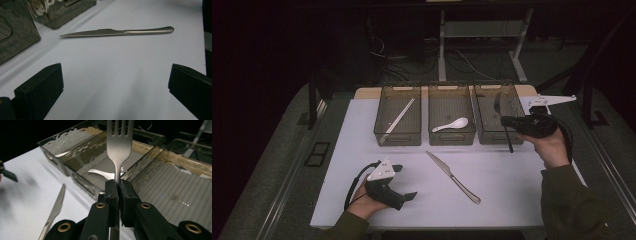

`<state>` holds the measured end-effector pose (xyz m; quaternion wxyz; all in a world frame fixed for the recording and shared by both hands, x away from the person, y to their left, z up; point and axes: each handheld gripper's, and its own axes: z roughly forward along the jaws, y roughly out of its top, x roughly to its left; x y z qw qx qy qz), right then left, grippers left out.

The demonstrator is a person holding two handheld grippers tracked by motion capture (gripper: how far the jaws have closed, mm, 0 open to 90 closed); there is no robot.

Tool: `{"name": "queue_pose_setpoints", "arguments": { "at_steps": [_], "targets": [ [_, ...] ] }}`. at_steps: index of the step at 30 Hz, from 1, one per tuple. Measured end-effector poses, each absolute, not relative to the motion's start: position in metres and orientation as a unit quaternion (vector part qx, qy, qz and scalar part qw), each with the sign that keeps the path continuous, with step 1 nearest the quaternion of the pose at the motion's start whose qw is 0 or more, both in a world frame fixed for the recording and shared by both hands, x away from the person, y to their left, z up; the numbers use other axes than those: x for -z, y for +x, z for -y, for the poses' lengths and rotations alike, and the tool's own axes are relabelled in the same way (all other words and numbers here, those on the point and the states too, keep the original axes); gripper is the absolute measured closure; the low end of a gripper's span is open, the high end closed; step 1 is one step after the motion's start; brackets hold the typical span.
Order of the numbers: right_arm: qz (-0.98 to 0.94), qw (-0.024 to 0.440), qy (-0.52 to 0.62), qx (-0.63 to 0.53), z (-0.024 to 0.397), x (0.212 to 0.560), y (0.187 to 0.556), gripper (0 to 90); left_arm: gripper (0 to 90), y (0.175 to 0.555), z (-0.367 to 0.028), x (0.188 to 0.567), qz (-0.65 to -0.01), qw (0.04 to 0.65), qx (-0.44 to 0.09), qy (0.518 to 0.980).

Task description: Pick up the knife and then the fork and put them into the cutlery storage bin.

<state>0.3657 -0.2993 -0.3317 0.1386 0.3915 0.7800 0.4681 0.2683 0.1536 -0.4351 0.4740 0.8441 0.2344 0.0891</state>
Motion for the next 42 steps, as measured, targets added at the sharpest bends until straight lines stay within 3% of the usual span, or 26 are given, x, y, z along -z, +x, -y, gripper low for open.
{"name": "queue_pose_setpoints", "arguments": {
  "at_steps": [23, 42],
  "targets": [
    [-0.757, 0.207, 0.422, -0.454, 0.319, 0.304, 0.42, 85.4, 0.0, 0.268, -0.153, 0.435, -0.232, 0.472, -0.089, 0.846],
    [-0.764, 0.204, 0.457, -0.407, 0.334, 0.355, 0.445, 85.4, 0.0, 0.268, -0.152, 0.435, -0.228, 0.473, -0.086, 0.847]
  ]
}}
